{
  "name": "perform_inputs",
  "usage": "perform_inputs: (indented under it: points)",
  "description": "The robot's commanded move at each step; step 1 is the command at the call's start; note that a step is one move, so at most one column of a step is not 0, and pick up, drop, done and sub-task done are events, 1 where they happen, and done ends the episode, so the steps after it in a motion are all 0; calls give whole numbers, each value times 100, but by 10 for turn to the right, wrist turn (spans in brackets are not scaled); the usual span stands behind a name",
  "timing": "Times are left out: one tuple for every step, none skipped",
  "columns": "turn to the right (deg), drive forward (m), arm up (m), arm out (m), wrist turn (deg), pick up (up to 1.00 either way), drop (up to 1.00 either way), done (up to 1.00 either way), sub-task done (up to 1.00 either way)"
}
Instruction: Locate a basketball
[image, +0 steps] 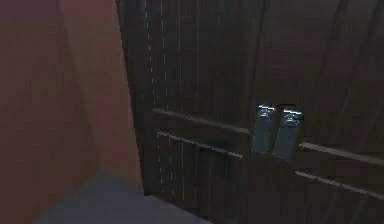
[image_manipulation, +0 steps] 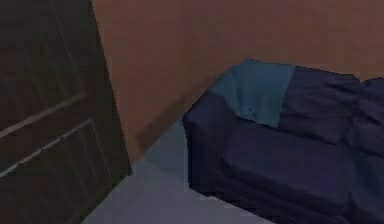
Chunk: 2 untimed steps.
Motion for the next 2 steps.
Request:
perform_inputs:
  points:
    - [-450,0,0,0,0,0,0,0,0]
    - [-120,0,0,0,0,0,0,0,0]
